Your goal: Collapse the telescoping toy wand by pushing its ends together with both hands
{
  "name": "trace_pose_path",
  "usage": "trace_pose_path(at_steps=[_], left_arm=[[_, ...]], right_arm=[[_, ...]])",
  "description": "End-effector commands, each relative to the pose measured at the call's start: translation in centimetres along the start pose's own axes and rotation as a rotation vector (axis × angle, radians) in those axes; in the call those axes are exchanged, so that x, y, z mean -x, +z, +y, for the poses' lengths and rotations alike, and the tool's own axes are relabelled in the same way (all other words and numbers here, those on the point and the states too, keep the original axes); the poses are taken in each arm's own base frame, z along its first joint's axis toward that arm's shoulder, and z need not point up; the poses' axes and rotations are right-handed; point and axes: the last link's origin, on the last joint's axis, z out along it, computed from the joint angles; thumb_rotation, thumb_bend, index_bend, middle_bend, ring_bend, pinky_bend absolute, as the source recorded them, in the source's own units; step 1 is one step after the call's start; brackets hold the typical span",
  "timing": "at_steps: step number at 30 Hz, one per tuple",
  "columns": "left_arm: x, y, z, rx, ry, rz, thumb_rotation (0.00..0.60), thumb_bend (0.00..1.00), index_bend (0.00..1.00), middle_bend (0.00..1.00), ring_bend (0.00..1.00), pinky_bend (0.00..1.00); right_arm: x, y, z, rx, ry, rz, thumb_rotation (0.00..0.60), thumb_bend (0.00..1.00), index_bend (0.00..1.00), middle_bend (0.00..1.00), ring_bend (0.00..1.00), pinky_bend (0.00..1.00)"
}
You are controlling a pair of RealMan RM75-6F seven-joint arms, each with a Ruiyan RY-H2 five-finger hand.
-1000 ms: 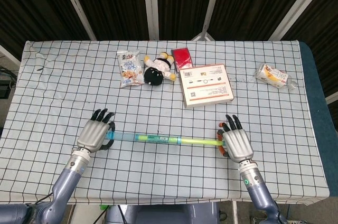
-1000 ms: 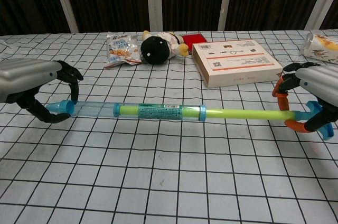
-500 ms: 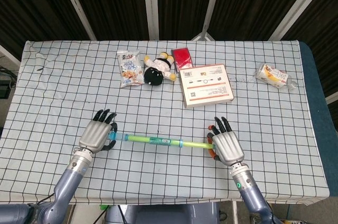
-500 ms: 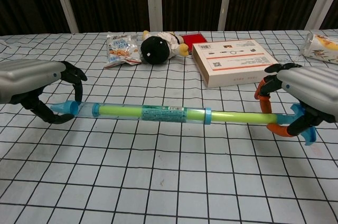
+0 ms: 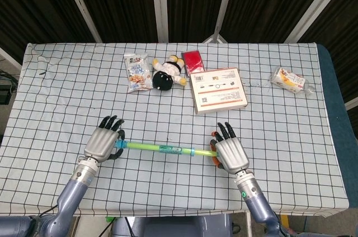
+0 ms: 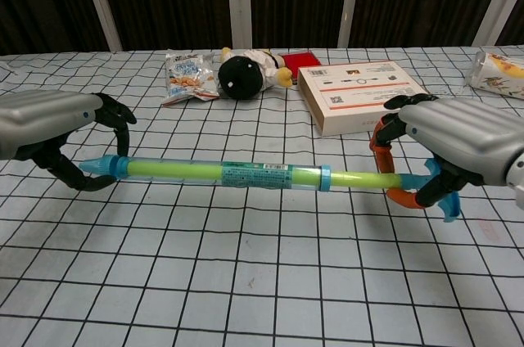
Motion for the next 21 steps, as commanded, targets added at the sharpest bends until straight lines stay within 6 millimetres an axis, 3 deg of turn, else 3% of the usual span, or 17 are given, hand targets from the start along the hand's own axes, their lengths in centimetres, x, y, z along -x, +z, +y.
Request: trace_pose_path(at_steps=[1,17,19,21], left_arm=[[-0.01,-0.02,-0.05,0.0,0.0,0.0,0.6,0.51,0.51,0.12,0.0,0.0],[0.36,0.17,0.33,0.01,-0.011,-0.012,0.6,0.49,0.49,0.12,0.0,0.0],[0.39,0.17,0.39,0.012,-0.011,-0.012,0.6,0.41,0.45,0.11,0.0,0.0],[0.39,0.15,0.34,0.013,-0.011,-0.012,0.6,0.34,0.4,0.09,0.0,0.0]], right_arm=[[0.11,0.2,-0.07,0.003,-0.001,-0.002,0.6,0.43,0.64,0.3,0.01,0.0],[0.45,0.61,-0.06,0.009,-0.01,-0.004,0.6,0.43,0.64,0.3,0.01,0.0],[0.33,0.68,0.0,0.009,-0.015,0.0,0.6,0.43,0.57,0.3,0.01,0.0],[0.25,0.71,0.16,0.014,-0.02,0.0,0.6,0.43,0.43,0.27,0.01,0.0]])
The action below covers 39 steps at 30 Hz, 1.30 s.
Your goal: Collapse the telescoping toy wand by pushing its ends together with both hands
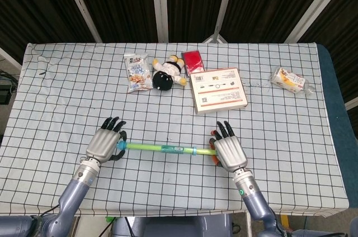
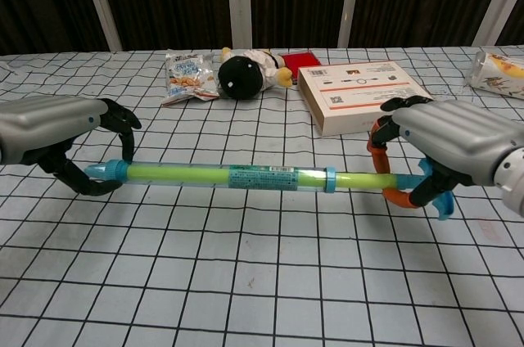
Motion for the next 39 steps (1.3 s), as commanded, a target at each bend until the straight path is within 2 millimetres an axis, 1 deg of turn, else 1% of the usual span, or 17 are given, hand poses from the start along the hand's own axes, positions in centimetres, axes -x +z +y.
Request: trace_pose_path(at_steps=[1,2,5,7,9,13,17,19,24,25,28,30,31,34,39], left_arm=[[0.0,0.0,-0.1,0.0,0.0,0.001,0.6,0.3,0.36,0.09,0.0,0.0],[-0.1,0.0,-0.2,-0.001,-0.003,0.004,0.6,0.28,0.34,0.08,0.0,0.0],[-0.3,0.0,-0.4,-0.006,-0.016,0.008,0.6,0.21,0.27,0.07,0.0,0.0],[-0.3,-0.1,-0.6,-0.009,-0.022,0.005,0.6,0.19,0.24,0.07,0.0,0.0],[-0.3,-0.2,-0.7,-0.008,-0.024,0.003,0.6,0.18,0.22,0.07,0.0,0.0],[-0.4,-0.6,-0.8,-0.005,-0.03,0.003,0.6,0.18,0.19,0.06,0.0,0.0],[-0.6,-1.6,-1.2,0.0,-0.042,0.014,0.6,0.18,0.17,0.05,0.0,0.0],[-0.8,-2.4,-1.7,0.002,-0.037,0.029,0.6,0.18,0.16,0.04,0.0,0.0],[-1.5,-5.4,-3.5,-0.004,-0.044,0.071,0.6,0.18,0.13,0.01,0.0,0.0],[-1.6,-6.4,-4.1,-0.008,-0.041,0.077,0.6,0.18,0.12,0.0,0.0,0.0],[-1.9,-8.4,-5.3,-0.017,-0.03,0.101,0.6,0.17,0.09,0.0,0.0,0.0],[-2.0,-10.3,-6.4,-0.03,-0.013,0.131,0.6,0.17,0.08,0.0,0.0,0.0],[-2.0,-10.7,-6.7,-0.031,-0.011,0.139,0.6,0.17,0.08,0.0,0.0,0.0],[-1.7,-14.0,-8.4,-0.046,0.006,0.21,0.6,0.17,0.07,0.0,0.0,0.0],[-0.9,-17.5,-10.4,-0.085,-0.004,0.288,0.6,0.17,0.06,0.0,0.0,0.0]], right_arm=[[-0.1,0.0,0.2,0.008,-0.008,-0.002,0.6,0.43,0.33,0.23,0.0,0.0],[-0.1,0.0,0.4,0.013,-0.014,-0.008,0.6,0.43,0.23,0.19,0.0,0.0],[0.0,-0.1,1.0,0.032,-0.026,-0.027,0.6,0.43,0.06,0.07,0.0,0.0],[0.1,-0.3,1.5,0.053,-0.036,-0.047,0.6,0.43,0.01,0.02,0.0,0.0],[0.1,-0.4,1.9,0.071,-0.037,-0.062,0.6,0.43,0.0,0.0,0.0,0.0],[0.0,-0.7,2.7,0.108,-0.037,-0.075,0.6,0.43,0.0,0.0,0.0,0.0],[-0.7,-1.4,3.6,0.13,-0.02,-0.063,0.6,0.43,0.0,0.0,0.0,0.0],[-1.1,-2.2,4.4,0.14,-0.007,-0.057,0.6,0.43,0.0,0.0,0.0,0.0],[-2.3,-5.2,6.9,0.159,0.003,-0.022,0.6,0.43,0.0,0.0,0.0,0.0],[-2.6,-6.2,7.9,0.173,0.002,-0.01,0.6,0.43,0.0,0.0,0.0,0.0],[-3.0,-8.2,9.7,0.198,-0.003,0.008,0.6,0.43,0.0,0.0,0.0,0.0],[-3.5,-10.1,11.4,0.24,-0.005,0.029,0.6,0.43,0.0,0.0,0.0,0.0],[-3.6,-10.6,11.8,0.25,-0.002,0.036,0.6,0.43,0.0,0.0,0.0,0.0],[-4.4,-13.5,13.9,0.293,0.02,0.098,0.6,0.43,0.0,0.0,0.0,0.0],[-5.5,-17.1,16.1,0.308,0.005,0.234,0.6,0.43,0.0,0.0,0.0,0.0]])
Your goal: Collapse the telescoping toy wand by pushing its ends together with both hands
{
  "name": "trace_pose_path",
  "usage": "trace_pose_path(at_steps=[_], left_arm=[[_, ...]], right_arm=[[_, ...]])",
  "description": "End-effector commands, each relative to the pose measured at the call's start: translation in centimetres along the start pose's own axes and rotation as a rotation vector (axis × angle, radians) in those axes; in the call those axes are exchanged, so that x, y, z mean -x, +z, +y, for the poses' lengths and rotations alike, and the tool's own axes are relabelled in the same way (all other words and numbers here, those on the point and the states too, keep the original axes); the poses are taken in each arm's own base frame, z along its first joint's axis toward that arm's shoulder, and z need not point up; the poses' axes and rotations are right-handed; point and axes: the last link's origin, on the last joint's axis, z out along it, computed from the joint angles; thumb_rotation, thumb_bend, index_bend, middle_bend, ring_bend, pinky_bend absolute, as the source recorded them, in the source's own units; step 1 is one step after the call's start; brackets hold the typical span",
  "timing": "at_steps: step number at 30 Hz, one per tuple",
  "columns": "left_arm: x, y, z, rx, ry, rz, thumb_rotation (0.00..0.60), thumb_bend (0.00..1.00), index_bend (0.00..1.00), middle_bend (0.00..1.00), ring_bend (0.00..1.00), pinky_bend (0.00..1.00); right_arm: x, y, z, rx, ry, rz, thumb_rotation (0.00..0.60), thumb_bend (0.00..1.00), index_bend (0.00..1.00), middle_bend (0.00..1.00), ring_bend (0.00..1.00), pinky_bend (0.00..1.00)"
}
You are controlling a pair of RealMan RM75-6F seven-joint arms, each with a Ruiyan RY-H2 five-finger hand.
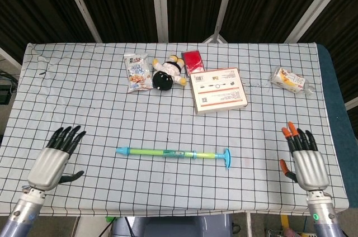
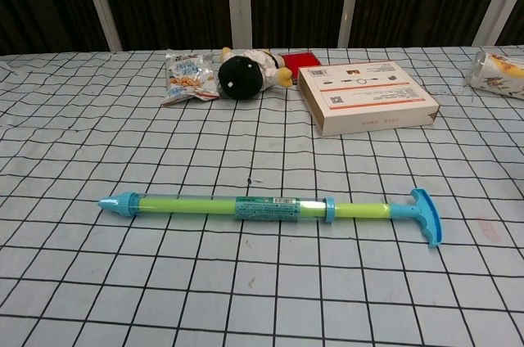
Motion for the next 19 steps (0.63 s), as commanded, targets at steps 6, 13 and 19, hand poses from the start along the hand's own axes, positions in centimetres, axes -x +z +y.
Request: trace_pose_path(at_steps=[6,13,19], left_arm=[[-0.8,-6.2,-5.0,-0.091,0.065,0.127,0.6,0.17,0.05,0.0,0.0,0.0],[-0.9,-7.0,-7.3,-0.146,0.042,0.121,0.6,0.16,0.03,0.0,0.0,0.0],[-0.5,-6.5,-7.4,-0.151,0.037,0.104,0.6,0.16,0.03,0.0,0.0,0.0]], right_arm=[[-2.0,-5.5,5.0,0.012,-0.029,0.136,0.6,0.43,0.0,0.0,0.0,0.0],[-1.8,-5.3,5.6,0.028,-0.014,0.156,0.6,0.43,0.0,0.0,0.0,0.0],[-1.7,-5.1,5.5,0.047,-0.012,0.141,0.6,0.43,0.0,0.0,0.0,0.0]])
